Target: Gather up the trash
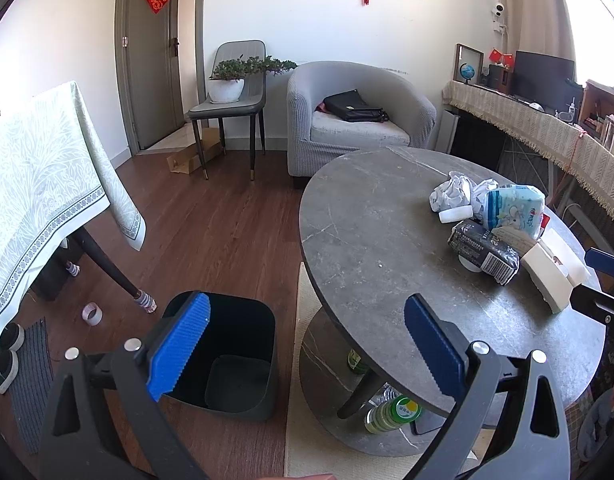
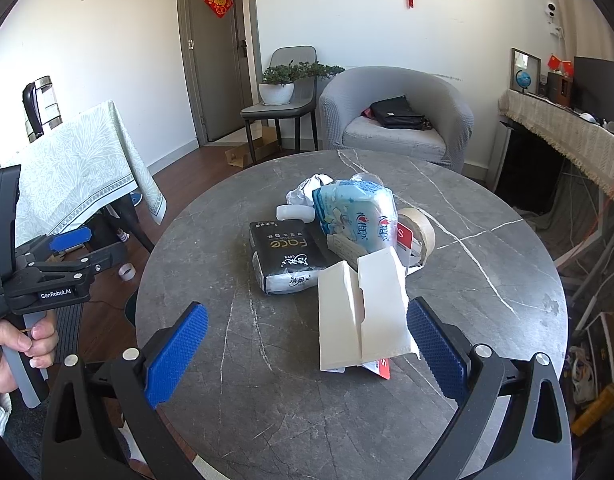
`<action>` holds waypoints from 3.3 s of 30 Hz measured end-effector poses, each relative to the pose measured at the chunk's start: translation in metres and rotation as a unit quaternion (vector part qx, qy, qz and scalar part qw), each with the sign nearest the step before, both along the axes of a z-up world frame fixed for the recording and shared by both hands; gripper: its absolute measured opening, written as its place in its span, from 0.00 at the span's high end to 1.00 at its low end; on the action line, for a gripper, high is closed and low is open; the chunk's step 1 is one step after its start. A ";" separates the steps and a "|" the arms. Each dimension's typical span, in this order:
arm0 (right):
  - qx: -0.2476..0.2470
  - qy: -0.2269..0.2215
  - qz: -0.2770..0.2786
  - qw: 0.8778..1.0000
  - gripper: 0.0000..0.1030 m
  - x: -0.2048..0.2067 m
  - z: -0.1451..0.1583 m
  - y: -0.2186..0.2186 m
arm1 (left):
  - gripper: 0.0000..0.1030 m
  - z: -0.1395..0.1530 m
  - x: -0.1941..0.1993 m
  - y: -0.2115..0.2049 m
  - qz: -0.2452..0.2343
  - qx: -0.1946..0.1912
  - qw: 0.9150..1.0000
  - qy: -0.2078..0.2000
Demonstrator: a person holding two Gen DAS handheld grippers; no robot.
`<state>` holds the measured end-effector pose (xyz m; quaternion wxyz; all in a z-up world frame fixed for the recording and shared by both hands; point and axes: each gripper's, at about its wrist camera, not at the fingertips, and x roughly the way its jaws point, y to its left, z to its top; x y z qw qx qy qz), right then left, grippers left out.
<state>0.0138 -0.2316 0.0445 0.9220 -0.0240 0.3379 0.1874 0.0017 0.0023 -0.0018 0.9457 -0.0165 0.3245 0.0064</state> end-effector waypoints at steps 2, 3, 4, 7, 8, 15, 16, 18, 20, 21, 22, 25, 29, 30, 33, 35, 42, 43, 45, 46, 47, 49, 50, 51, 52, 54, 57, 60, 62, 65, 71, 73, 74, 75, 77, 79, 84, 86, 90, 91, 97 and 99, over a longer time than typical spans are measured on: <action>0.000 0.000 0.000 1.000 0.03 0.000 0.000 0.001 | 0.04 0.000 0.000 0.000 0.000 0.000 1.000 0.001; 0.000 0.000 0.000 1.000 0.03 0.000 0.000 0.001 | 0.04 -0.001 0.001 0.000 0.000 0.000 1.000 0.001; 0.000 0.000 -0.001 1.000 0.03 0.000 0.000 0.001 | 0.03 -0.001 0.001 0.000 0.000 0.000 1.000 0.001; 0.000 0.000 0.000 1.000 0.03 0.000 0.000 0.001 | 0.04 -0.001 0.001 0.000 0.001 -0.001 1.000 0.003; 0.000 0.000 0.000 1.000 0.03 0.000 0.000 0.001 | 0.04 -0.002 0.001 0.000 0.001 -0.002 1.000 0.003; 0.000 0.000 0.000 1.000 0.03 0.000 0.000 0.000 | 0.04 -0.002 0.001 0.000 0.001 -0.001 1.000 0.004; 0.000 0.000 0.000 1.000 0.03 0.000 0.000 0.001 | 0.04 -0.002 0.001 0.000 0.001 -0.002 1.000 0.004; 0.000 0.000 0.000 1.000 0.03 0.000 0.000 0.001 | 0.04 -0.002 0.001 0.000 0.001 -0.002 1.000 0.004; 0.000 0.000 0.000 1.000 0.03 0.000 0.000 0.000 | 0.04 -0.002 0.001 0.000 0.001 -0.002 1.000 0.004; 0.000 0.000 0.000 1.000 0.03 0.000 0.000 0.001 | 0.04 -0.003 0.001 0.000 0.001 -0.002 1.000 0.003; 0.000 0.000 0.000 1.000 0.03 0.000 0.000 0.000 | 0.04 -0.003 0.001 0.000 0.001 -0.001 1.000 0.004; 0.000 0.000 0.000 1.000 0.03 0.000 0.000 0.000 | 0.03 -0.003 0.001 0.000 0.001 -0.002 1.000 0.003; 0.001 0.000 0.000 1.000 0.03 -0.002 0.000 0.001 | 0.04 -0.003 0.001 0.000 0.002 -0.003 1.000 0.004; 0.000 0.000 0.000 1.000 0.03 -0.002 0.000 0.001 | 0.04 -0.003 0.001 0.001 0.003 -0.003 1.000 0.004; 0.001 0.000 -0.001 1.000 0.03 -0.002 0.000 0.001 | 0.04 -0.003 0.001 0.001 0.004 -0.004 1.000 0.004; 0.001 0.001 0.000 1.000 0.03 0.000 -0.001 0.005 | 0.04 -0.003 0.001 0.001 0.004 -0.004 1.000 0.004; 0.012 0.010 0.000 1.000 0.03 0.002 -0.002 0.004 | 0.04 0.002 -0.001 0.000 -0.007 -0.009 1.000 -0.002; 0.019 0.012 0.001 1.000 0.03 0.003 -0.002 0.003 | 0.04 0.003 -0.002 0.000 -0.010 -0.009 1.000 -0.005; 0.020 0.012 -0.007 1.000 0.06 0.005 -0.001 0.001 | 0.04 0.006 -0.002 -0.002 -0.014 -0.006 1.000 -0.012; 0.017 0.013 -0.011 1.000 0.12 0.006 -0.002 -0.001 | 0.04 0.008 -0.003 -0.003 -0.016 -0.004 1.000 -0.017; 0.014 0.015 -0.013 1.000 0.15 0.007 -0.003 -0.002 | 0.04 0.011 -0.002 -0.004 -0.020 -0.002 1.000 -0.021; 0.010 0.019 -0.017 1.000 0.17 0.010 -0.005 -0.005 | 0.04 0.013 -0.002 -0.008 -0.032 -0.001 0.999 -0.026; 0.010 0.021 -0.021 1.000 0.17 0.010 -0.007 -0.008 | 0.04 0.013 -0.001 -0.010 -0.039 -0.002 0.999 -0.027; 0.011 0.021 -0.024 0.999 0.17 0.011 -0.007 -0.010 | 0.04 0.014 -0.001 -0.012 -0.046 -0.004 0.998 -0.029; 0.012 0.020 -0.029 0.999 0.17 0.012 -0.007 -0.013 | 0.04 0.015 -0.001 -0.014 -0.054 -0.006 0.998 -0.033; 0.017 0.018 -0.039 0.999 0.17 0.014 -0.005 -0.022 | 0.04 0.017 0.000 -0.020 -0.062 -0.005 0.997 -0.040; 0.029 0.020 -0.051 0.998 0.16 0.020 -0.005 -0.034 | 0.04 0.020 0.004 -0.027 -0.078 -0.004 0.996 -0.052; 0.025 0.036 -0.051 0.998 0.16 0.029 -0.011 -0.037 | 0.04 0.017 0.012 -0.033 -0.092 -0.012 0.995 -0.047; 0.019 0.042 -0.048 0.998 0.16 0.034 -0.014 -0.036 | 0.04 0.015 0.018 -0.036 -0.094 -0.017 0.995 -0.042; 0.008 0.047 -0.045 0.998 0.17 0.039 -0.017 -0.035 | 0.04 0.014 0.026 -0.039 -0.096 -0.028 0.994 -0.039; -0.008 0.078 -0.024 0.997 0.47 0.053 -0.026 -0.031 | 0.04 0.013 0.036 -0.042 -0.112 -0.053 0.992 -0.034; -0.005 0.086 -0.015 0.996 0.52 0.055 -0.028 -0.032 | 0.04 0.013 0.040 -0.044 -0.125 -0.068 0.989 -0.032; 0.000 0.090 -0.012 0.996 0.52 0.056 -0.029 -0.033 | 0.04 0.014 0.041 -0.045 -0.131 -0.071 0.988 -0.032; 0.003 0.091 -0.008 0.996 0.54 0.057 -0.029 -0.034 | 0.04 0.014 0.042 -0.047 -0.136 -0.071 0.988 -0.032; 0.010 0.091 -0.004 0.996 0.57 0.058 -0.027 -0.037 | 0.04 0.014 0.045 -0.053 -0.145 -0.067 0.987 -0.033; 0.021 0.094 0.001 0.995 0.60 0.058 -0.024 -0.038 | 0.04 0.012 0.048 -0.058 -0.156 -0.070 0.985 -0.030; 0.062 0.103 0.006 0.993 0.62 0.058 -0.022 -0.055 | 0.04 0.009 0.053 -0.084 -0.208 -0.044 0.977 -0.017; 0.080 0.104 0.006 0.991 0.62 0.058 -0.021 -0.062 | 0.04 0.008 0.056 -0.092 -0.235 -0.031 0.971 -0.011; 0.101 0.104 0.003 0.989 0.62 0.058 -0.018 -0.074 | 0.04 0.002 0.066 -0.101 -0.262 -0.016 0.965 0.011; 0.102 0.103 0.001 0.989 0.62 0.058 -0.018 -0.076 | 0.04 0.000 0.070 -0.103 -0.264 -0.011 0.964 0.019; 0.116 0.110 0.009 0.987 0.62 0.061 -0.017 -0.081 | 0.04 -0.011 0.077 -0.116 -0.303 0.014 0.952 0.048; 0.132 0.118 0.018 0.984 0.62 0.061 -0.017 -0.084 | 0.04 -0.012 0.080 -0.120 -0.314 0.020 0.948 0.051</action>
